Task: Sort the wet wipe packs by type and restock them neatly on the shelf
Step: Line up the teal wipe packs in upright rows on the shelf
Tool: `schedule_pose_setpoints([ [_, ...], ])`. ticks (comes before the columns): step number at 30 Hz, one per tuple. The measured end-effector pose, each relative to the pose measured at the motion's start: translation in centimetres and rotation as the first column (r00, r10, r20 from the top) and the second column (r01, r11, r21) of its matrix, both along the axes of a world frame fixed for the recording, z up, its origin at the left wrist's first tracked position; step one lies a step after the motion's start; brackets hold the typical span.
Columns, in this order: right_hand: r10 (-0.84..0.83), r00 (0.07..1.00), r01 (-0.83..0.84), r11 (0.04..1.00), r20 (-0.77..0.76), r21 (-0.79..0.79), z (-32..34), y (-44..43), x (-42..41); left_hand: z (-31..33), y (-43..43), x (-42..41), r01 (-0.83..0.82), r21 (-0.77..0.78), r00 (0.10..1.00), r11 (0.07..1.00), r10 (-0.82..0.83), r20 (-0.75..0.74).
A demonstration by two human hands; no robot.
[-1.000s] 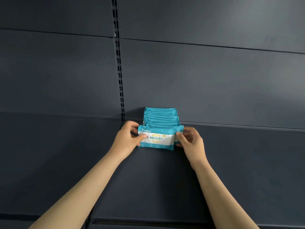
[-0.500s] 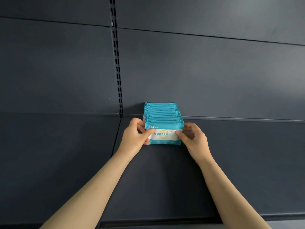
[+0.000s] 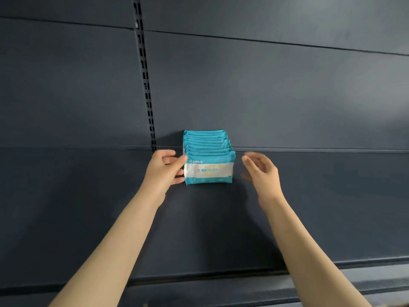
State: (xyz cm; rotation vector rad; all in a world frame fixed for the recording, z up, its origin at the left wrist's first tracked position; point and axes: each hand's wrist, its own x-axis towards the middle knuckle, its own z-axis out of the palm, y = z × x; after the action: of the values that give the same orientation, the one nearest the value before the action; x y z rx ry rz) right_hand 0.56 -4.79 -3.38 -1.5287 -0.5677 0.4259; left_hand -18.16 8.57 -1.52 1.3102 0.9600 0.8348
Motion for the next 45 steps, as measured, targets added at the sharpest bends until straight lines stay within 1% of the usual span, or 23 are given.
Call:
schedule_pose_setpoints([
  [2,0.005,0.999,-0.004,1.0,-0.048,0.023,1.7,-1.9,0.2,1.2,-0.9,0.0,-0.02,0.023,0.999,1.0,0.019,0.043],
  [5,0.006,0.998,-0.003,0.999,-0.069,0.051,4.4,-6.2,0.7,2.8,-3.5,1.1,-0.016,0.062,0.995,0.998,0.009,0.101],
  [8,-0.049,0.996,0.055,0.995,-0.076,0.085,6.4,-12.2,1.7,3.9,-7.5,3.6,0.02,0.07,0.991,0.997,-0.029,0.129],
  [10,-0.102,0.992,0.109,0.989,-0.073,0.098,7.0,-17.2,2.5,4.3,-11.0,5.9,0.091,0.058,0.989,0.994,-0.097,0.109],
  [13,-0.208,0.975,0.215,0.972,-0.082,0.091,6.7,-25.6,3.4,4.3,-17.6,9.3,0.289,0.074,0.957,0.954,-0.291,0.012],
  [16,-0.317,0.94,0.326,0.943,-0.125,0.064,5.6,-34.5,4.2,3.7,-25.5,12.4,0.467,0.066,0.885,0.882,-0.465,-0.035],
  [18,-0.381,0.912,0.39,0.92,-0.152,0.033,4.0,-40.3,4.4,2.9,-30.8,14.3,0.579,0.037,0.815,0.815,-0.576,-0.06],
  [21,-0.469,0.867,0.466,0.883,-0.166,-0.061,0.8,-48.2,4.3,0.6,-38.2,16.8,0.743,-0.042,0.662,0.668,-0.743,-0.098],
  [24,-0.574,0.778,0.555,0.819,-0.255,-0.148,-3.1,-54.5,3.9,-2.6,-44.5,19.1,0.833,-0.13,0.526,0.537,-0.843,-0.114],
  [27,-0.614,0.692,0.599,0.782,-0.38,-0.172,-6.7,-59.2,3.5,-6.2,-49.6,21.2,0.864,-0.21,0.439,0.459,-0.888,-0.137],
  [29,-0.633,0.645,0.627,0.758,-0.429,-0.177,-9.0,-61.7,3.5,-8.7,-52.4,22.8,0.87,-0.262,0.388,0.417,-0.908,-0.158],
  [32,-0.692,0.577,0.656,0.709,-0.434,-0.26,-13.0,-64.7,4.5,-12.6,-55.4,25.3,0.857,-0.358,0.325,0.372,-0.927,-0.184],
  [35,-0.734,0.517,0.64,0.673,-0.442,-0.369,-16.9,-66.9,6.5,-16.6,-57.3,28.2,0.833,-0.44,0.256,0.335,-0.939,-0.23],
  [39,-0.739,0.453,0.572,0.67,-0.499,-0.473,-22.2,-68.8,10.7,-21.7,-59.0,33.3,0.791,-0.52,0.185,0.322,-0.937,-0.297],
  [42,-0.744,0.433,0.516,0.668,-0.509,-0.537,-25.9,-69.4,14.3,-25.5,-59.8,37.4,0.751,-0.573,0.122,0.328,-0.922,-0.369],
  [45,-0.741,0.436,0.448,0.671,-0.51,-0.591,-29.9,-69.5,17.6,-29.7,-60.6,41.0,0.717,-0.601,0.072,0.354,-0.895,-0.441],
])
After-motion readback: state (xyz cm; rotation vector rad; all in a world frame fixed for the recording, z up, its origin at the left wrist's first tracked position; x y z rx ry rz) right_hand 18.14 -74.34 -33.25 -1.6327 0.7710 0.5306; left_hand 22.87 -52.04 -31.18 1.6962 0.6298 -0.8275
